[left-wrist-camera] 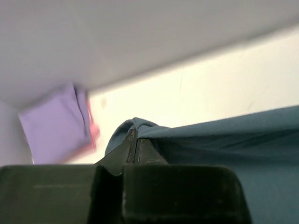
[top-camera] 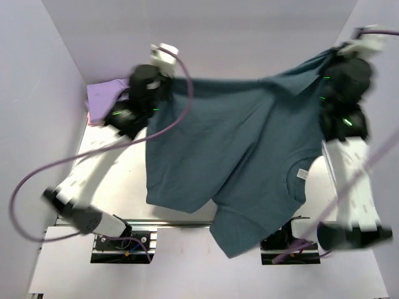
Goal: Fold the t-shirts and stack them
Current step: Flatten out the tshirt
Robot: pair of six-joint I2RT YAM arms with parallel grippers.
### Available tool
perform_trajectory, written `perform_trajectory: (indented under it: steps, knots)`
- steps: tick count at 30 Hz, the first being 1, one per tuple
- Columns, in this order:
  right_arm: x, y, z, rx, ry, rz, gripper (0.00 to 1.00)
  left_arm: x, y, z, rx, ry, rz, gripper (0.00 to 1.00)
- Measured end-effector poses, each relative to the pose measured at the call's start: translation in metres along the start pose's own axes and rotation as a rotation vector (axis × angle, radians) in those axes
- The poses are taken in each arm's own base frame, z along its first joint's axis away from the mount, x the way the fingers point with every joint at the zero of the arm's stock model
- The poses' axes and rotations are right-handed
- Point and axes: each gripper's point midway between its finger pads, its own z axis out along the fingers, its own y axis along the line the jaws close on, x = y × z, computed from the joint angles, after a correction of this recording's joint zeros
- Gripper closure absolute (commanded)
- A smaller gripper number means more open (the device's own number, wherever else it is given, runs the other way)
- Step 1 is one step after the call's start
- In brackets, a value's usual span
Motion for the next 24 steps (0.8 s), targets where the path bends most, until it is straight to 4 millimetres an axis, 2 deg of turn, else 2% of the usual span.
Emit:
perform_trajectory:
  steps: [2,5,9,10,12,15,16,17,18,19,20,24]
  knots:
    - [0.081,0.012,0.033,0.0,0.151,-0.056,1.0,0.061,-0.015,0.041,-0.015,0.144,0.042,1.0]
    - [0.204,0.023,0.059,-0.019,0.388,-0.143,1.0,0.156,-0.03,0.092,-0.03,0.35,0.095,1.0]
    - [0.324,0.03,0.074,-0.028,0.615,-0.219,1.0,0.252,-0.033,0.148,-0.049,0.54,0.123,1.0]
    - [0.347,0.032,0.08,-0.027,0.654,-0.232,1.0,0.273,-0.032,0.165,-0.057,0.573,0.123,1.0]
    - [0.388,0.035,0.092,-0.02,0.726,-0.258,1.0,0.3,-0.031,0.194,-0.064,0.608,0.112,1.0]
    - [0.432,0.044,0.118,-0.016,0.775,-0.275,1.0,0.322,-0.028,0.235,-0.067,0.611,0.086,1.0]
    - [0.446,0.047,0.126,-0.019,0.784,-0.277,0.96,0.328,-0.026,0.244,-0.068,0.609,0.078,1.0]
    - [0.456,0.049,0.129,-0.022,0.797,-0.28,0.87,0.333,-0.024,0.252,-0.068,0.607,0.07,0.77]
    - [0.466,0.051,0.131,-0.026,0.808,-0.281,0.74,0.337,-0.022,0.256,-0.065,0.607,0.067,0.51]
    - [0.474,0.052,0.132,-0.027,0.82,-0.278,0.55,0.34,-0.02,0.258,-0.061,0.609,0.065,0.19]
    - [0.481,0.052,0.131,-0.033,0.835,-0.281,0.1,0.34,-0.017,0.26,-0.06,0.608,0.06,0.0]
    - [0.487,0.054,0.124,-0.055,0.871,-0.282,0.1,0.331,-0.007,0.265,-0.077,0.583,0.024,0.0]
